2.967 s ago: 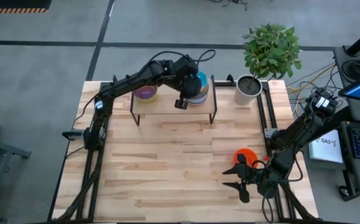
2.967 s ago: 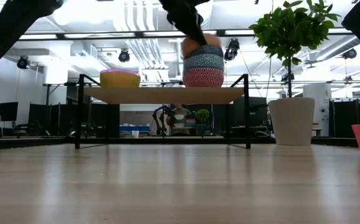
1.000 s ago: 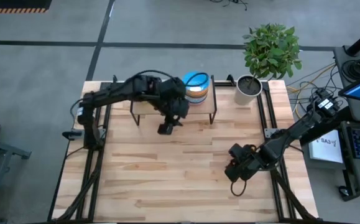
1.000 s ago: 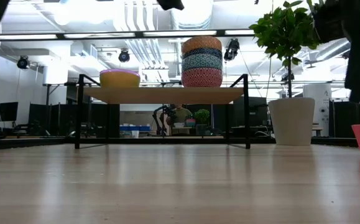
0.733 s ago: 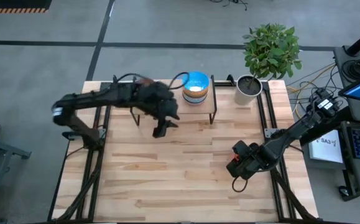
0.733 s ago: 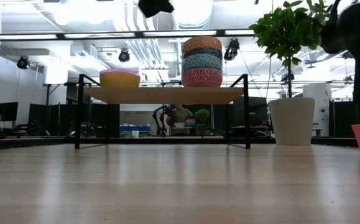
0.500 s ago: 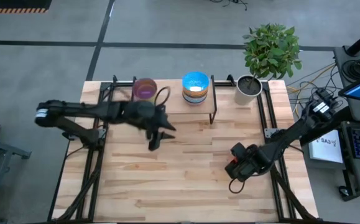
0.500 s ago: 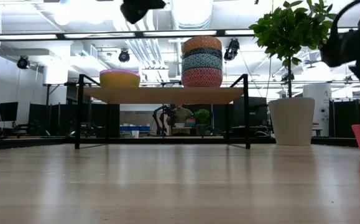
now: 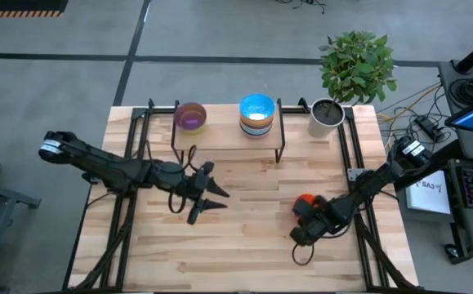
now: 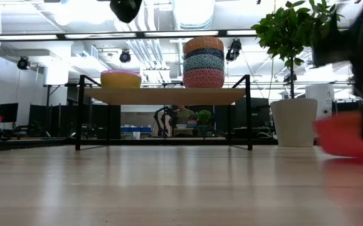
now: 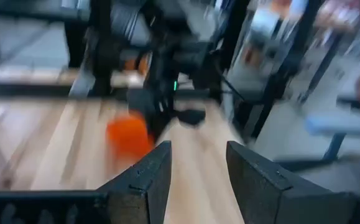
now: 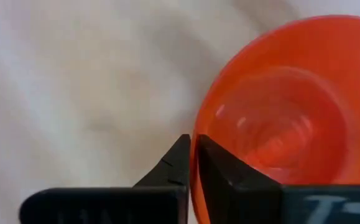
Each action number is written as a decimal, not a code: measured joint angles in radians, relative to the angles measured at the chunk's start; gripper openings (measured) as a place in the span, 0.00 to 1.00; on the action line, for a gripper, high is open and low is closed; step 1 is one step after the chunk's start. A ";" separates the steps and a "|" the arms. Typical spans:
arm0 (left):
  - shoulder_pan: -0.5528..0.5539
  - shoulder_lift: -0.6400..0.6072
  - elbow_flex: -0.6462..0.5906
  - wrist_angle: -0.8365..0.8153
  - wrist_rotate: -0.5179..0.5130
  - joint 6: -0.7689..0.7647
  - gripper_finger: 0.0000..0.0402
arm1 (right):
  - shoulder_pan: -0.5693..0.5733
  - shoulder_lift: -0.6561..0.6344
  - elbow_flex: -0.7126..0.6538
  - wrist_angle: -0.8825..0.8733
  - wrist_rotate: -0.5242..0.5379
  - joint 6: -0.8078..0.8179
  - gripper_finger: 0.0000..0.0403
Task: Place and stack bowls onto a shelf
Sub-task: Stack the orange bowl on the top of the violet bowl that is on the shelf
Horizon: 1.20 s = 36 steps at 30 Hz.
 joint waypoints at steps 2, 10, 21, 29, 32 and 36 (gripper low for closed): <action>-0.021 0.026 -0.042 0.150 0.000 0.001 0.34 | -0.011 -0.010 0.019 0.109 -0.001 -0.155 0.03; -0.068 0.184 -0.120 0.495 0.000 0.001 0.42 | -0.085 -0.026 0.061 0.583 -0.246 -0.896 0.02; -0.099 0.460 -0.012 0.613 0.098 0.070 0.51 | -0.229 -0.025 0.063 0.781 -0.673 -1.245 0.02; -0.098 0.529 0.029 0.612 0.174 0.074 0.42 | -0.263 -0.025 0.060 0.765 -0.687 -1.271 0.02; -0.099 0.525 0.027 0.606 0.174 0.072 0.35 | -0.263 -0.025 0.060 0.761 -0.684 -1.287 0.02; -0.097 0.518 0.027 0.604 0.170 0.069 0.21 | -0.267 -0.025 0.060 0.761 -0.678 -1.306 0.02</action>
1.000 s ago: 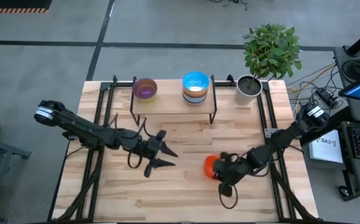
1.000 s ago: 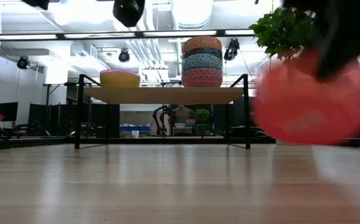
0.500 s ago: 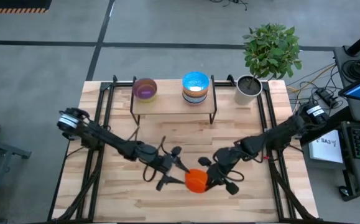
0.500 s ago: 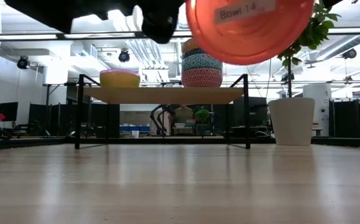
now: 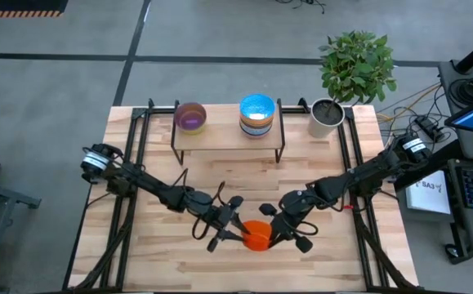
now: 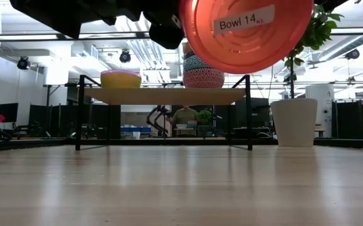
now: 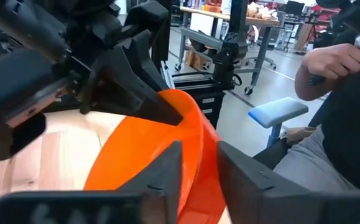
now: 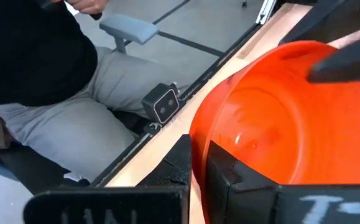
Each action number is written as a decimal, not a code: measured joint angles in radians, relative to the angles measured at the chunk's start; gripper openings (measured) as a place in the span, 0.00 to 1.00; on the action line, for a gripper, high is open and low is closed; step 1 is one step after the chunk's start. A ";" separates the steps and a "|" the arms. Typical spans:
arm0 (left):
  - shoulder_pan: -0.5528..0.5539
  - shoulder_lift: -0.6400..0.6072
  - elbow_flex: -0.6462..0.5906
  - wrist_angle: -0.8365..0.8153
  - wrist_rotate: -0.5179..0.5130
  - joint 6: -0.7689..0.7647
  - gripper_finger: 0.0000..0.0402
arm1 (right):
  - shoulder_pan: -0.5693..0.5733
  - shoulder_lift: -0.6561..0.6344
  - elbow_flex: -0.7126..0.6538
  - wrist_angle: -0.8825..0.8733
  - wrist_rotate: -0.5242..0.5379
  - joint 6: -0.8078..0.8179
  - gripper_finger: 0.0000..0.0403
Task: Place and stack bowls onto a shelf
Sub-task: Stack the orange bowl on the top of the violet bowl that is on the shelf
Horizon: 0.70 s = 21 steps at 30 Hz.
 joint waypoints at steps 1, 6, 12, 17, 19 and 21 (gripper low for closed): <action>0.000 0.000 0.000 -0.002 0.001 0.000 0.17 | -0.003 0.000 0.000 -0.003 -0.001 -0.004 0.02; -0.002 0.000 -0.001 -0.010 0.015 -0.005 0.02 | -0.015 0.000 0.000 -0.007 0.008 -0.013 0.05; -0.003 0.000 -0.002 -0.014 0.014 -0.025 0.01 | -0.016 0.000 0.000 0.001 0.066 0.000 0.19; 0.000 -0.003 -0.002 -0.028 -0.007 -0.031 0.00 | -0.021 -0.005 0.000 0.006 0.081 0.020 0.32; 0.000 -0.013 -0.002 -0.056 -0.008 -0.041 0.00 | -0.019 -0.016 0.000 -0.005 0.076 0.020 0.36; 0.000 -0.033 -0.001 -0.081 -0.008 -0.046 0.00 | -0.019 -0.039 0.000 -0.018 0.074 0.018 0.38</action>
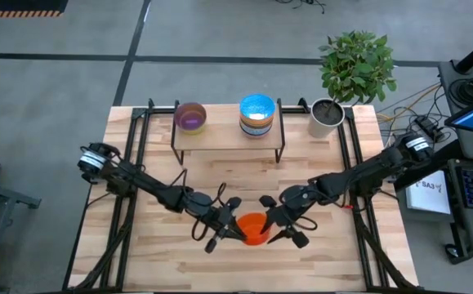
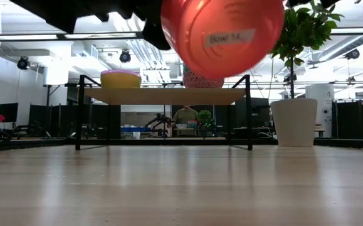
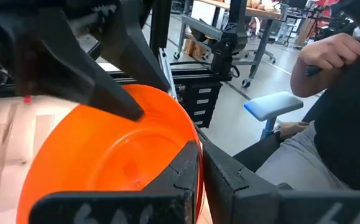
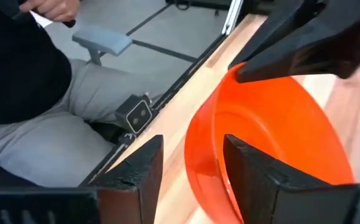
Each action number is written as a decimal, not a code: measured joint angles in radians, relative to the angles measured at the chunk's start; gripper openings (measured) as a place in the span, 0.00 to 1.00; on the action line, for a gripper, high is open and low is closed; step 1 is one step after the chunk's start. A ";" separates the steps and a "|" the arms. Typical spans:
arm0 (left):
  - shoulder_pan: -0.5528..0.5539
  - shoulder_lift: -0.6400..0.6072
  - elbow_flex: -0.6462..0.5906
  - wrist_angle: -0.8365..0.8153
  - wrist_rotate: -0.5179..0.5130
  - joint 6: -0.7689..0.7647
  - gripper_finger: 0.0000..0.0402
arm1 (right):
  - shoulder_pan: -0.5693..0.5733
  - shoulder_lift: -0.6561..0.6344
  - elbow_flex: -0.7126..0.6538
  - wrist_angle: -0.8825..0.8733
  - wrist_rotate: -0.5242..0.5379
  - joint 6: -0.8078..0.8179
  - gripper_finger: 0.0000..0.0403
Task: Place and stack bowls onto a shelf
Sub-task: Stack the orange bowl on the top of the violet bowl that is on the shelf
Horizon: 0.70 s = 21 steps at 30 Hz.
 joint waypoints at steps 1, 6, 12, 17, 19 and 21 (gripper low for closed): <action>0.000 -0.012 0.001 -0.016 0.000 0.000 0.00 | -0.001 -0.015 0.000 -0.012 0.002 -0.001 0.39; 0.000 -0.113 0.002 -0.185 -0.035 0.000 0.00 | 0.000 -0.116 0.000 -0.083 0.080 -0.021 0.41; 0.026 -0.357 0.020 -0.649 -0.254 -0.034 0.00 | 0.002 -0.274 -0.001 -0.160 0.172 -0.050 0.41; 0.088 -0.545 0.173 -1.165 -0.501 -0.078 0.00 | 0.002 -0.366 -0.017 -0.172 0.193 -0.046 0.41; 0.133 -0.589 0.252 -1.348 -0.632 -0.044 0.00 | 0.002 -0.380 -0.024 -0.168 0.195 -0.050 0.41; 0.207 -0.612 0.331 -1.459 -0.727 -0.010 0.00 | 0.001 -0.381 -0.029 -0.170 0.198 -0.056 0.41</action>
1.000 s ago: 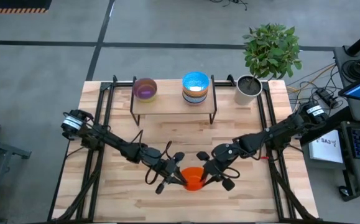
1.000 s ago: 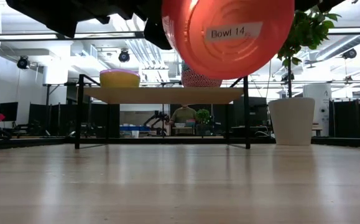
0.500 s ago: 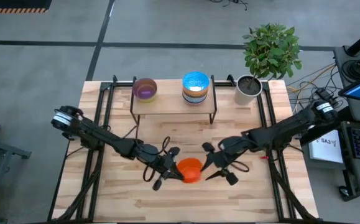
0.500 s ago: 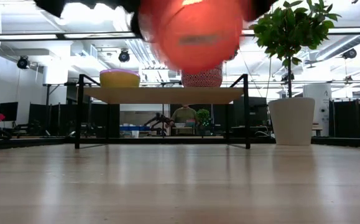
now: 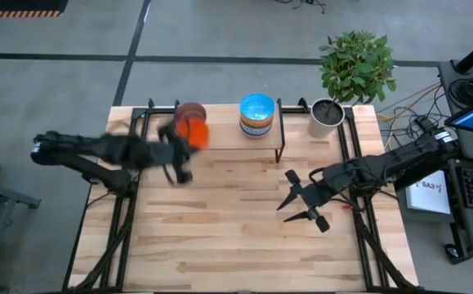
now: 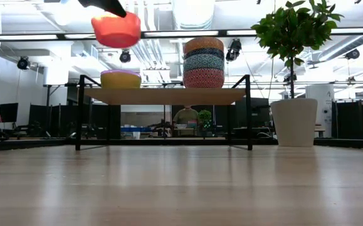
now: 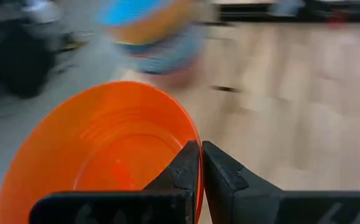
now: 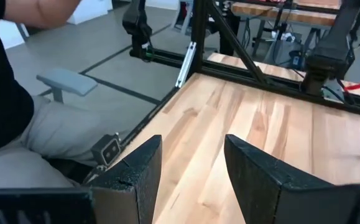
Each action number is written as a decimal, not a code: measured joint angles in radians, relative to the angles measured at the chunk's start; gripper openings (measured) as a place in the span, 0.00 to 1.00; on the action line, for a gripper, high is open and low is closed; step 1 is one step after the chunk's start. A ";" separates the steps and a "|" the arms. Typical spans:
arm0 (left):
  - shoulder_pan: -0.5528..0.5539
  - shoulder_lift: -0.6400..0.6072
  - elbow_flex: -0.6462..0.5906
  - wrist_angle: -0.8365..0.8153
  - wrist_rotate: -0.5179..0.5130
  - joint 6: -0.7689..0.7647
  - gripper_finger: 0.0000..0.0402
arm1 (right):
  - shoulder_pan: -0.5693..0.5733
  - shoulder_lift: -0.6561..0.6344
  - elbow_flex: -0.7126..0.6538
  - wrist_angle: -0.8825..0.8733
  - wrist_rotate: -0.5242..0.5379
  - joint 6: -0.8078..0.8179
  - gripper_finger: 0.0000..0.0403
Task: Place and stack bowls onto a shelf
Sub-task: Stack the orange bowl on the top of the violet bowl that is on the shelf
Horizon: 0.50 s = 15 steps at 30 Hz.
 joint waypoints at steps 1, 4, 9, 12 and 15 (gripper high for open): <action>0.047 -0.006 0.038 -0.032 -0.006 0.025 0.00 | 0.000 0.006 0.000 0.000 0.001 -0.005 0.41; 0.196 -0.015 0.122 -0.058 0.055 0.121 0.00 | 0.001 0.028 0.000 0.002 0.022 -0.007 0.41; 0.437 -0.003 0.162 -0.056 0.247 0.251 0.00 | 0.000 0.078 0.000 0.002 0.034 0.033 0.41; 0.552 0.003 0.140 -0.054 0.354 0.268 0.00 | 0.000 0.106 0.000 -0.002 0.034 0.058 0.41; 0.607 0.006 0.085 -0.029 0.430 0.269 0.00 | 0.000 0.126 0.000 -0.002 0.034 0.064 0.41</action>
